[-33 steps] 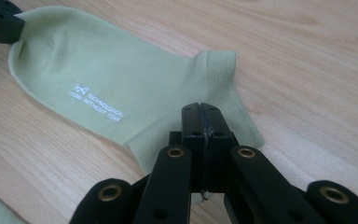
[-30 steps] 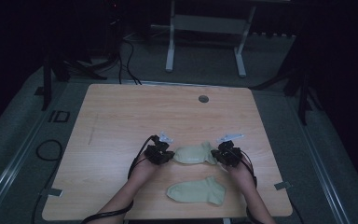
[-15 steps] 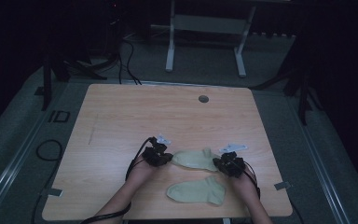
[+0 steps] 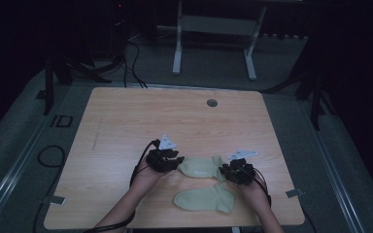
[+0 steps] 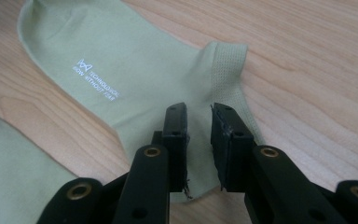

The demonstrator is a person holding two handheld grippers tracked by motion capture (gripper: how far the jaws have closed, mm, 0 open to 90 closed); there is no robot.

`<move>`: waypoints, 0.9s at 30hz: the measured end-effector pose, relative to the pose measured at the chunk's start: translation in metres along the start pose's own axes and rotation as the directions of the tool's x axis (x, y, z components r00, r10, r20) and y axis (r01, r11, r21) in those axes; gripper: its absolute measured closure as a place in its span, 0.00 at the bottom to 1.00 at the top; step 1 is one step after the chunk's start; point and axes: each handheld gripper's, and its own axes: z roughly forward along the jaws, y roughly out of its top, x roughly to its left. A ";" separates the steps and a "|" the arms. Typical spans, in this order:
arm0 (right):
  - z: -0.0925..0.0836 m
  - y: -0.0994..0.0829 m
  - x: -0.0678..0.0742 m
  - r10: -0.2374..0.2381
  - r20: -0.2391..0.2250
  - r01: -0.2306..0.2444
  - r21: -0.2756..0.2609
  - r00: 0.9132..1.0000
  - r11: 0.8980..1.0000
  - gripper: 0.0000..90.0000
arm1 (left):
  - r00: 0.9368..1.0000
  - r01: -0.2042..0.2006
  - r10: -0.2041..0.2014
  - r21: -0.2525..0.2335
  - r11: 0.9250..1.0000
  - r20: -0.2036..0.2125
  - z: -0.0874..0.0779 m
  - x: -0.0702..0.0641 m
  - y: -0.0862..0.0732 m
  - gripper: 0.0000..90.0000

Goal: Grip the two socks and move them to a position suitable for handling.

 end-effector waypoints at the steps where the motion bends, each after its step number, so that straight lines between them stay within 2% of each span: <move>1: 0.000 0.000 0.000 0.002 -0.002 -0.002 -0.002 1.000 1.000 0.84 | 1.000 -0.015 0.015 0.008 1.000 0.009 0.002 -0.003 0.001 0.85; 3: 0.001 0.001 -0.001 0.000 -0.001 0.000 0.002 1.000 1.000 0.85 | 0.999 -0.040 0.039 0.043 0.998 0.021 0.009 -0.008 0.000 0.94; 8: 0.004 0.000 -0.003 0.002 0.006 -0.002 0.014 1.000 1.000 0.85 | 0.999 -0.039 0.038 0.111 0.993 0.011 0.027 -0.008 -0.007 0.97; 9: 0.005 -0.001 -0.004 0.004 0.005 -0.004 0.016 1.000 1.000 0.84 | 0.999 -0.039 0.038 0.122 0.992 0.008 0.029 -0.007 -0.010 0.95; 12: 0.004 -0.003 -0.006 -0.012 -0.010 0.012 0.010 1.000 1.000 0.79 | 0.998 -0.057 0.056 0.153 0.987 0.007 0.033 -0.005 -0.016 0.82; 14: 0.004 -0.003 -0.006 -0.030 -0.018 0.030 0.006 0.999 1.000 0.75 | 0.999 -0.051 0.050 0.146 0.988 0.013 0.033 -0.005 -0.018 0.70; 17: 0.005 -0.004 -0.008 -0.035 -0.010 0.035 -0.002 0.999 0.999 0.73 | 0.997 -0.074 0.073 0.147 0.986 0.006 0.032 -0.009 -0.020 0.61; 22: 0.005 -0.008 -0.007 -0.041 -0.001 0.041 -0.025 0.999 0.999 0.73 | 0.996 -0.090 0.092 0.135 0.987 -0.009 0.030 -0.013 -0.024 0.58; 27: 0.004 -0.007 -0.007 -0.036 -0.002 0.036 -0.021 0.999 0.999 0.71 | 0.997 -0.071 0.071 0.130 0.989 -0.002 0.029 -0.013 -0.024 0.58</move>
